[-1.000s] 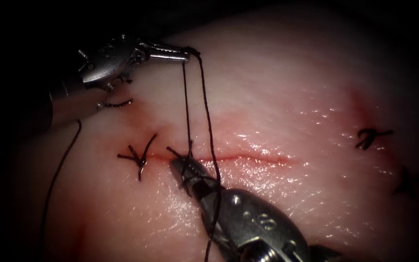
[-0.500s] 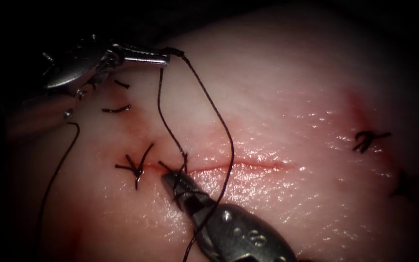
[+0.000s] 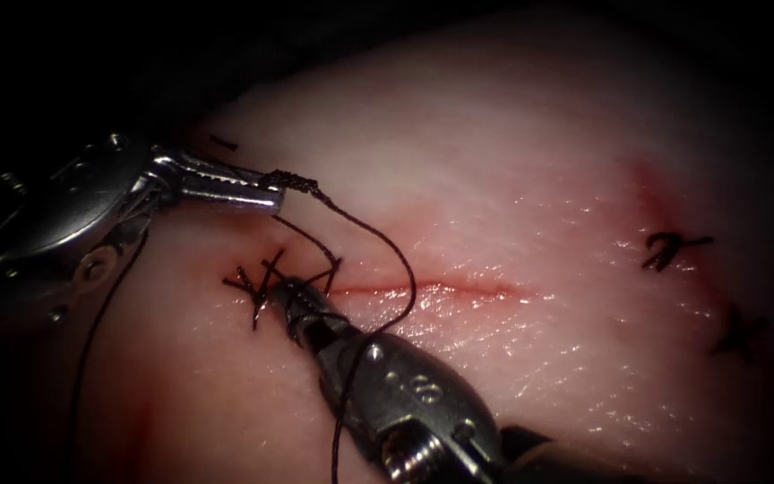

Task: Wound Closure
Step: Suture seems stuck on the gripper, let go and try again.

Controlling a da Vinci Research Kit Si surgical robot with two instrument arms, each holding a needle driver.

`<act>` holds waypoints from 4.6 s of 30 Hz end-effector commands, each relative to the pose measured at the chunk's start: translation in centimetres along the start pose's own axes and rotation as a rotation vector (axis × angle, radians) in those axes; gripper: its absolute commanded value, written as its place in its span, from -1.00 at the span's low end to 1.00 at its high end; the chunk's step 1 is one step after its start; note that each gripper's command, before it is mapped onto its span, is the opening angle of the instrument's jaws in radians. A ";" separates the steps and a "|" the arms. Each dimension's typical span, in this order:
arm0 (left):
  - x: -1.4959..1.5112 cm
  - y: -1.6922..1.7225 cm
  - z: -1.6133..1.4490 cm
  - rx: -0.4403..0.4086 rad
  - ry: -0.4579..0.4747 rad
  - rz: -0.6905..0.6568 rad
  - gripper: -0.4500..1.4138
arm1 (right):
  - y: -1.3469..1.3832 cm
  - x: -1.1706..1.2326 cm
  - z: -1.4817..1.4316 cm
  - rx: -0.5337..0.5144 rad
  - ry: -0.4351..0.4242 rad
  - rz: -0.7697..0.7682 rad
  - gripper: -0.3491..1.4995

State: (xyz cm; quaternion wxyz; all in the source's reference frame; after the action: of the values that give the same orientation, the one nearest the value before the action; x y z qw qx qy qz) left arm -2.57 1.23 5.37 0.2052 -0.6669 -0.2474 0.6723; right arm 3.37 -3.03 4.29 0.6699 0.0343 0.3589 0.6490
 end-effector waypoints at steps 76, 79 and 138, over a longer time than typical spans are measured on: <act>0.09 -0.59 -0.04 0.046 -0.017 0.024 -1.00 | -0.15 0.06 -0.32 0.095 0.045 -0.246 0.76; 0.09 -0.56 -0.03 0.048 -0.018 0.025 -1.00 | -0.16 0.06 -0.29 0.113 0.045 -0.253 0.84; 0.37 0.41 -0.36 0.100 -0.037 0.043 -1.00 | -0.17 0.24 -0.52 0.208 0.109 -0.383 0.96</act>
State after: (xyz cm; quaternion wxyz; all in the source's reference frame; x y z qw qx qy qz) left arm -2.13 1.03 4.74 0.2236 -0.6498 -0.2036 0.6974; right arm 3.11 -3.17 3.70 0.7609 -0.0002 0.4548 0.4628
